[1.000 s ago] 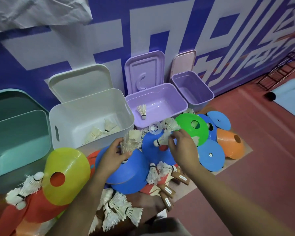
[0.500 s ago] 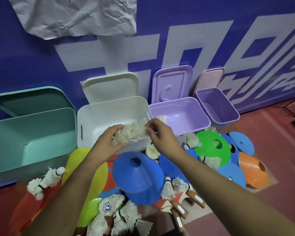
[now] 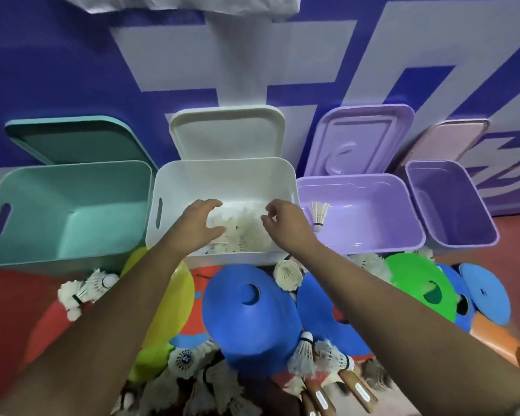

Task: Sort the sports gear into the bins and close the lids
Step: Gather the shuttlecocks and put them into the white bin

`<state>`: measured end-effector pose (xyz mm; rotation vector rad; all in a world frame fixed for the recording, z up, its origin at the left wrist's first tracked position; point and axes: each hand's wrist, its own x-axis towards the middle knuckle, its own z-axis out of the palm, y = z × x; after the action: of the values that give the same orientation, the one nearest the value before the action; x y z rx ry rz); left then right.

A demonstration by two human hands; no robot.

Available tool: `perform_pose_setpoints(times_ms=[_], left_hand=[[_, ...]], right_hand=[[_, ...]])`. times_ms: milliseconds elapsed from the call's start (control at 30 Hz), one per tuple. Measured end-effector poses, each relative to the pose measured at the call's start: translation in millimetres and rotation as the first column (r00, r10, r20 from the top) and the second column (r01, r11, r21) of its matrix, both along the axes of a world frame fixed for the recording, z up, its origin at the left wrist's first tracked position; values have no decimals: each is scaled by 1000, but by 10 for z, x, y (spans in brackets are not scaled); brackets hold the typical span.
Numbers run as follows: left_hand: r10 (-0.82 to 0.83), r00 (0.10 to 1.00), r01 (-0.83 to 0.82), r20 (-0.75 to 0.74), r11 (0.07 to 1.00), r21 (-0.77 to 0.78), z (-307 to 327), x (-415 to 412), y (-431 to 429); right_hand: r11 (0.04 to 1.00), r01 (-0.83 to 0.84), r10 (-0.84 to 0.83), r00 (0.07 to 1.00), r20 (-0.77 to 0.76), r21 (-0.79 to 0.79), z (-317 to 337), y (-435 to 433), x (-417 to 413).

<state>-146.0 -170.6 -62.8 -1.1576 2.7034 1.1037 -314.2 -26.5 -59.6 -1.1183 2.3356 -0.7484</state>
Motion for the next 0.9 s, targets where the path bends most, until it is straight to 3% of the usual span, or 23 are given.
perform_pose_setpoints(times_ms=[133, 200, 367, 567, 733, 900], left_hand=[[32, 956, -46, -292, 998, -42, 280, -67, 537], [-47, 945, 42, -323, 999, -24, 347, -110, 905], [-269, 960, 270, -77, 963, 12, -57, -322, 1513], [-248, 916, 290, 316, 953, -93, -391, -701, 1799], [-186, 905, 280, 382, 937, -207, -559, -813, 1881], [-157, 915, 277, 373, 915, -293, -761, -752, 1868]], right_hand=[[988, 18, -12, 999, 41, -156, 220, 474, -156], [985, 38, -35, 999, 19, -168, 251, 713, -314], [994, 73, -75, 997, -22, -82, 69, 1078, -680], [999, 35, -37, 996, -78, -27, -158, 1158, -957], [990, 57, -52, 998, -43, 131, -362, 932, -1365], [936, -83, 80, 997, 21, 341, -651, 561, -1658]])
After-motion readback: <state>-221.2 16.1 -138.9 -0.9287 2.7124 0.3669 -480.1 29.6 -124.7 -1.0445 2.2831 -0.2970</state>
